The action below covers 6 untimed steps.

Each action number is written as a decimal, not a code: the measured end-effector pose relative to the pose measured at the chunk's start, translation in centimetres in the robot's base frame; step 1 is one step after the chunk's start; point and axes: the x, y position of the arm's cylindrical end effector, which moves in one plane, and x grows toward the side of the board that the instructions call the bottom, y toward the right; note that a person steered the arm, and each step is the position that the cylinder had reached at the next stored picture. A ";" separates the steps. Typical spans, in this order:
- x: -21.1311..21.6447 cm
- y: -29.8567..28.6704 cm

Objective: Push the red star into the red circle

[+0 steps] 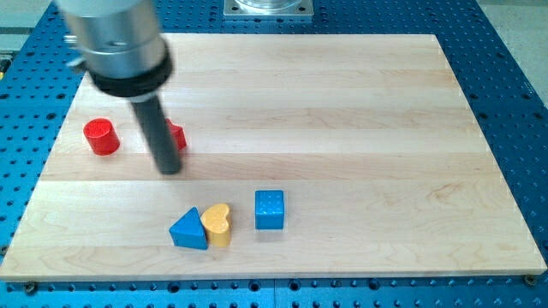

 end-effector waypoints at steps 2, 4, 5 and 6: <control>-2.5 0.6; -2.9 -9.9; -1.5 -5.7; 0.9 -11.8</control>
